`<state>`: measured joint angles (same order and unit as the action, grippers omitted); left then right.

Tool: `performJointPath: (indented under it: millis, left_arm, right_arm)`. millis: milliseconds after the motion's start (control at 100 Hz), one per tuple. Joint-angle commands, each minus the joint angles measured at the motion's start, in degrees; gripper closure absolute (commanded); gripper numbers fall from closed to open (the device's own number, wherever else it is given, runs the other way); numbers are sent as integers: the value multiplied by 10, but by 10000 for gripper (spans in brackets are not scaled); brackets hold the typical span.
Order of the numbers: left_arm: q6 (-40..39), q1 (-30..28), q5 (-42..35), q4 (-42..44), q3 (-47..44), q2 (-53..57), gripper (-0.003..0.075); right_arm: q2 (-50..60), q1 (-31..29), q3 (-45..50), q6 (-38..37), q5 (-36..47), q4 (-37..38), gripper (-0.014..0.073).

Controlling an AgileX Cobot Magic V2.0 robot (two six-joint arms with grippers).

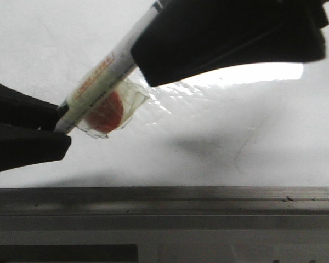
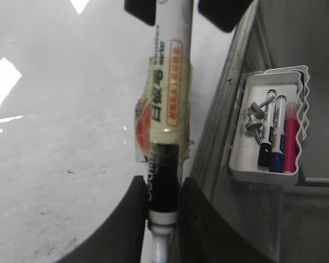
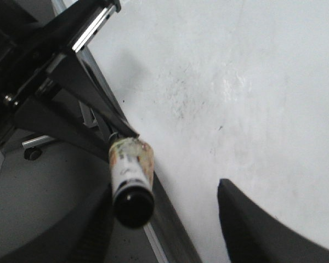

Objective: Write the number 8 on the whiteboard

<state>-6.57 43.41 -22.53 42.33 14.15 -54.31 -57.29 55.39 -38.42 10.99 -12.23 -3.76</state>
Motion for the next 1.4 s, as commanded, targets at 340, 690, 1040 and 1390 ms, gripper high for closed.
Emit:
performJointPath:
  millis: [340,690,1040,1390]
  left_arm:
    - [-3,5,-45,-7,19,6,735]
    - [-5,4,-27,-15,19,9,349]
    - [-5,4,45,-245,19,205,349]
    - [-5,4,131,-269,19,288,352]
  right_arm:
    - [-37,18,-23,7,86,-10,538]
    - [-37,18,-23,6,76,-18,664]
    - [-28,13,-68,6,29,-87,659]
    - [-31,-129,-209,-25,-102,-86,636]
